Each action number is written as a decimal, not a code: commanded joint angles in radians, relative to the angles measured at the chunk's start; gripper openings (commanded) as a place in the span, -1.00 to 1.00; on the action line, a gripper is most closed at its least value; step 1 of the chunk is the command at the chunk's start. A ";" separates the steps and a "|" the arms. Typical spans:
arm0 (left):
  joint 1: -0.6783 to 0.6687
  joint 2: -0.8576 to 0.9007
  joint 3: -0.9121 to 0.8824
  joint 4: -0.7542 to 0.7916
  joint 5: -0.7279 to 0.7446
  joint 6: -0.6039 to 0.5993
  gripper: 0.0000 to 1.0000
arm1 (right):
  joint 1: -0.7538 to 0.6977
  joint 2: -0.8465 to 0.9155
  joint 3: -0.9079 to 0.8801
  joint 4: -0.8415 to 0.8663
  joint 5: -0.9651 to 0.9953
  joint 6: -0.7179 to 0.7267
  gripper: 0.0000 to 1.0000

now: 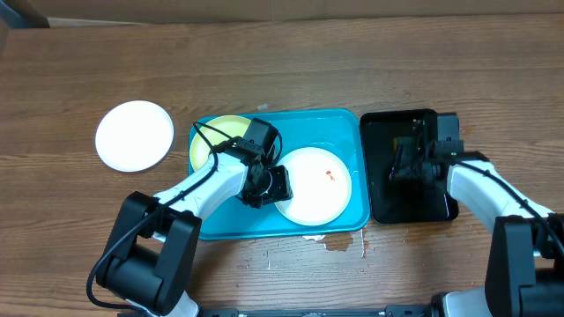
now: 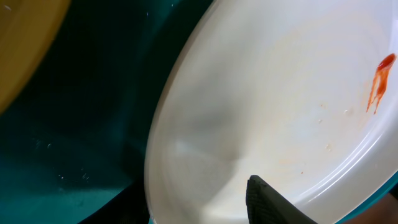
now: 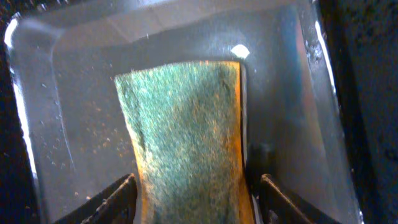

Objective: Clean dirty plates on tray and stack at the side
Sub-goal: 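Reach the right gripper into the black tray toward the green sponge, then grasp the green sponge and dip it in the water, then scrub the sauce on the white plate with the sponge in right gripper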

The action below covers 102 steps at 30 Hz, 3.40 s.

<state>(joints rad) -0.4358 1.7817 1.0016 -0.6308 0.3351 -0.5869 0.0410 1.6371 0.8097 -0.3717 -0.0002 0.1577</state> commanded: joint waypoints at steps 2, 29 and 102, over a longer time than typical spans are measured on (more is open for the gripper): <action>0.005 0.038 -0.007 0.001 -0.023 0.023 0.02 | 0.006 -0.004 -0.039 0.057 -0.001 0.017 0.10; 0.005 0.038 -0.007 -0.039 -0.031 -0.013 -0.90 | 0.003 0.044 0.236 -0.293 0.000 -0.055 -0.93; 0.012 0.038 -0.006 0.030 -0.132 -0.336 -0.92 | 0.523 0.248 0.446 -0.380 0.405 -0.023 -0.93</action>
<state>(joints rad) -0.4358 1.7958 1.0031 -0.5980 0.2840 -0.9001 0.5430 1.8774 1.2255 -0.7650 0.2440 0.1337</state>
